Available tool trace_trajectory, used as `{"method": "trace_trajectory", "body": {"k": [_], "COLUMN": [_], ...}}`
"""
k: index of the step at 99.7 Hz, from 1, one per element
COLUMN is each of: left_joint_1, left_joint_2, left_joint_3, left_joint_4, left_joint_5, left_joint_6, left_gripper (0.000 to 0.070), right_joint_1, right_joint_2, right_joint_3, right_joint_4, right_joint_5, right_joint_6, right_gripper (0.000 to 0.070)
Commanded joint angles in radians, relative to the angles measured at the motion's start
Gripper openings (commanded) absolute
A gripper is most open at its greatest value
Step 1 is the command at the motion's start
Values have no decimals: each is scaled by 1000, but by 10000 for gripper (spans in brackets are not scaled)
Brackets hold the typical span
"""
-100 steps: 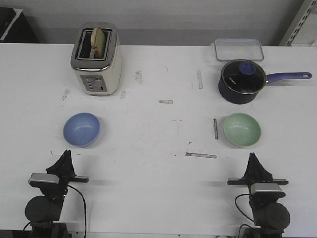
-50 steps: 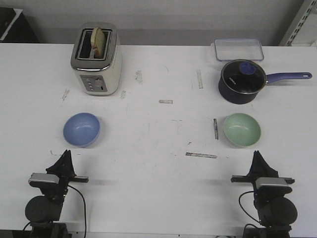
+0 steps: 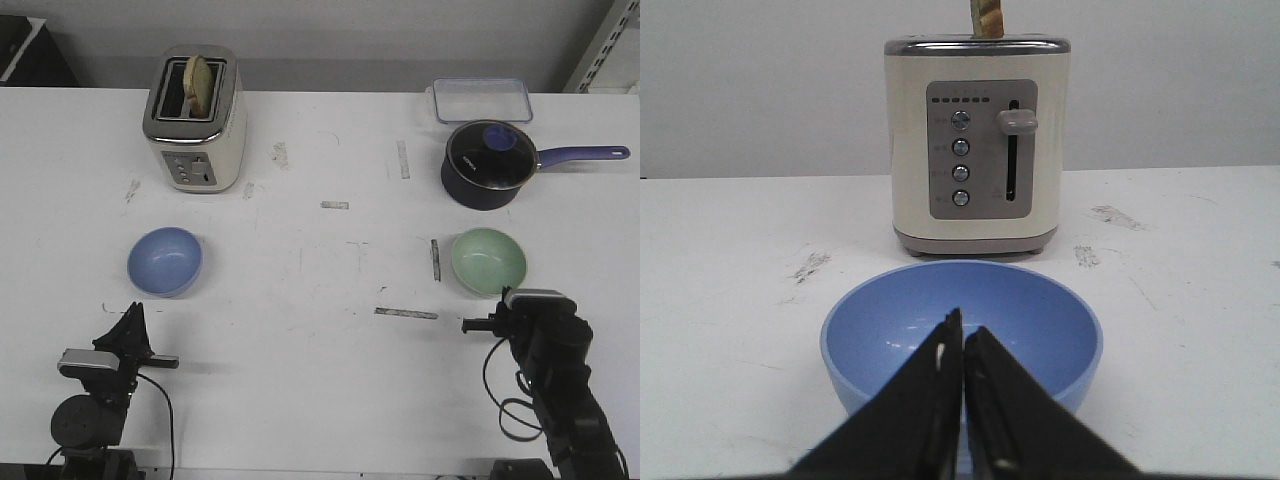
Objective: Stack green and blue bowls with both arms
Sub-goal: 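Reach the right gripper forward and grip the rim of the pale green bowl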
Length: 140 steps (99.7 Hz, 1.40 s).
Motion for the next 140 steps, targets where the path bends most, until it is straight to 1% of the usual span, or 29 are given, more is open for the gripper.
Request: {"method": "trace_trajectory", "body": {"k": [1, 13, 32, 44, 54, 67, 70, 73, 79, 80, 81, 87, 93, 101, 123, 140], "left_joint_1": [1, 1, 1, 1, 1, 1, 1, 1, 1, 1, 1, 1, 1, 1, 1, 1], "left_joint_2": [-2, -2, -2, -2, -2, -2, -2, -2, -2, -2, -2, -2, -2, -2, -2, -2], "left_joint_3": [-22, -22, -22, -22, -22, -22, -22, -22, -22, -22, -22, -22, -22, -22, -22, -22], "left_joint_4": [15, 15, 15, 15, 15, 15, 15, 15, 15, 15, 15, 15, 15, 15, 15, 15], "left_joint_5": [-5, -5, -5, -5, -5, -5, -5, -5, -5, -5, -5, -5, -5, -5, -5, -5], "left_joint_6": [7, 7, 7, 7, 7, 7, 7, 7, 7, 7, 7, 7, 7, 7, 7, 7], "left_gripper": [1, 1, 1, 1, 1, 1, 1, 1, 1, 1, 1, 1, 1, 1, 1, 1], "right_joint_1": [0, 0, -46, -95, -143, -202, -212, -222, -244, -250, -252, -277, -302, -325, -346, -348], "right_joint_2": [75, 203, 384, 491, 574, 672, 693, 713, 748, 756, 759, 786, 810, 838, 909, 961], "right_joint_3": [68, 183, 337, 454, 552, 672, 695, 717, 750, 756, 758, 767, 767, 767, 766, 765], "right_joint_4": [-26, -108, -151, -250, -339, -451, -472, -491, -520, -526, -527, -531, -533, -535, -551, -543], "right_joint_5": [3, 3, -5, -8, -39, -100, -113, -124, -159, -172, -176, -234, -286, -321, -333, -385], "right_joint_6": [19, 23, 21, 23, 23, 26, 27, 30, 30, 30, 30, 29, 29, 21, -25, -40], "right_gripper": [5, 5, 5, 5, 6, 19, 35, 73, 192, 226, 238, 365, 448, 460, 459, 458]}}
